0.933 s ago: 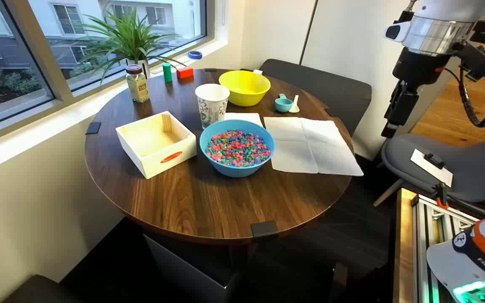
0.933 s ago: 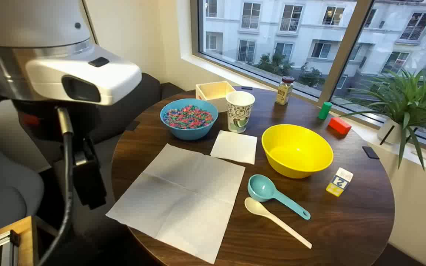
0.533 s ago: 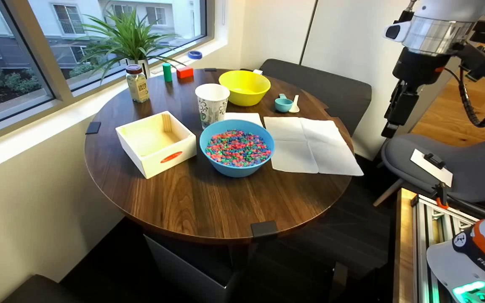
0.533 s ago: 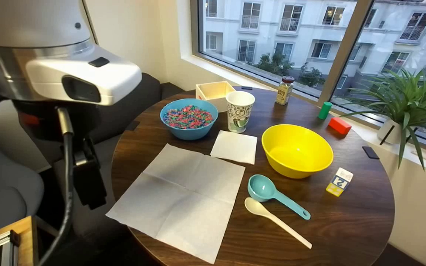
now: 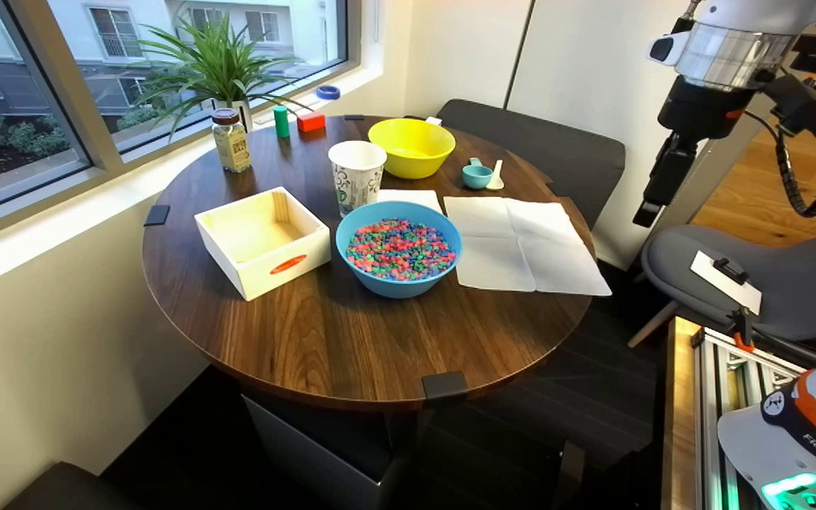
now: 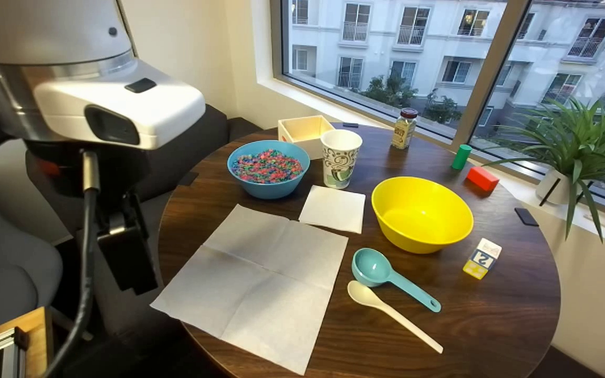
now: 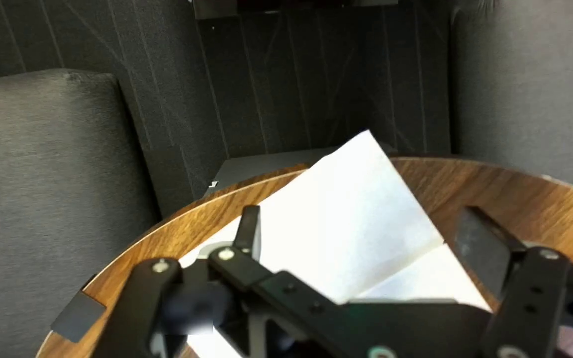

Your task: Pick up some if the substance in the blue bowl and put it on the white paper towel, fold the paper towel into half from left to right

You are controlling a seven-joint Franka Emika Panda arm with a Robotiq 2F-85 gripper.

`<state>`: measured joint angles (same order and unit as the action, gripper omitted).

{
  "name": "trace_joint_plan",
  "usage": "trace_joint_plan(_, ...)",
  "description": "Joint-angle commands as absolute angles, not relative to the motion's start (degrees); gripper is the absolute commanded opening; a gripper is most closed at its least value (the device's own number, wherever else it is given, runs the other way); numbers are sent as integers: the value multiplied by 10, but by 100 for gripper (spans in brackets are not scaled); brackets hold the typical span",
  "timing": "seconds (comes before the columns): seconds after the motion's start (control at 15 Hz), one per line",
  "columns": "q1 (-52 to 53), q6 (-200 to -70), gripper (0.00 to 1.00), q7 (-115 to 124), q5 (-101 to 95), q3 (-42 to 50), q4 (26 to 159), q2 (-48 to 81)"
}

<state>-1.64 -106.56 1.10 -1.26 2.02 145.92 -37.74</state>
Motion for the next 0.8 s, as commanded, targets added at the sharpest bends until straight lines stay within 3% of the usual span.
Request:
trace_joint_plan(0.0, -34, -1164, 100, 92, -1, 0, 1448, -348)
trace_joint_plan(0.33, -22, -1302, 100, 182, 3, -50, 1426, -281)
trace_joint_plan(0.73, 1, -1380, 100, 241, -7, -110, 1382, -188)
